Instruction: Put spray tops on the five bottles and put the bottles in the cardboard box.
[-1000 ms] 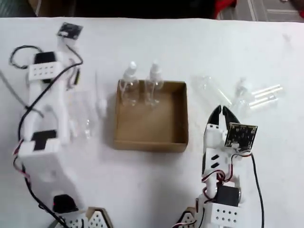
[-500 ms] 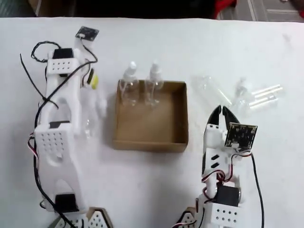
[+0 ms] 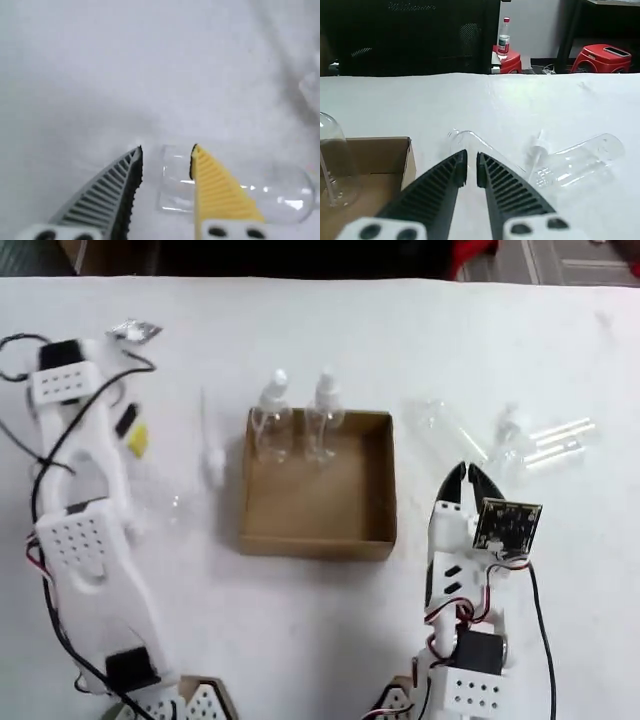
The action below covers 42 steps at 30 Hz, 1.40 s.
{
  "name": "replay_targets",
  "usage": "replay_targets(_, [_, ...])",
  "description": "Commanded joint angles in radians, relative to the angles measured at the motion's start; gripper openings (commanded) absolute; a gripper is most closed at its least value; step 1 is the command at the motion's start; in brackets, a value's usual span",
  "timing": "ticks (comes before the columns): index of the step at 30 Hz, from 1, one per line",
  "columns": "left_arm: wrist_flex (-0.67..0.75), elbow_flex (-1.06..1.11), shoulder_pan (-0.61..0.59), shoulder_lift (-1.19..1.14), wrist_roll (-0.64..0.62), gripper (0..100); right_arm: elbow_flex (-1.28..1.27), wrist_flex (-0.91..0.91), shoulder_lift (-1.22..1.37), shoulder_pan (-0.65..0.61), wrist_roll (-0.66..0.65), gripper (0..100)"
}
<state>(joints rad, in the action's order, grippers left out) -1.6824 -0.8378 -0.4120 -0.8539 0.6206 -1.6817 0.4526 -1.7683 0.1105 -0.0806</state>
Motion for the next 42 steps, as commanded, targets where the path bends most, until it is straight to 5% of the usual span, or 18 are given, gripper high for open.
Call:
replay_targets(1, [-0.103, -0.046, -0.09, 0.022, 0.152, 12, -0.011, 0.001, -0.001, 0.004, 0.002, 2.1])
replay_targets(11, [-0.106, 0.1, -0.165, 0.36, 0.362, 12, -0.011, 0.001, -0.001, 0.004, 0.002, 2.1])
replay_targets(19, [-0.092, 0.565, 0.185, 0.817, 0.555, 20, -0.011, 0.001, -0.001, 0.004, 0.002, 2.2])
replay_targets(22, [0.058, 0.727, 0.329, 0.894, 0.523, 20, -0.011, 0.001, -0.001, 0.004, 0.002, 2.2])
replay_targets(26, [0.196, 0.827, 0.374, 0.897, 0.517, 21, -0.011, 0.001, -0.001, 0.004, 0.002, 2.2])
replay_targets(36, [0.101, 0.779, 0.249, 0.768, 0.689, 24, -0.011, 0.001, -0.001, 0.004, 0.002, 2.2])
replay_targets(42, [0.08, 0.767, 0.274, 0.65, 0.692, 24, -0.011, 0.001, -0.001, 0.004, 0.002, 2.2])
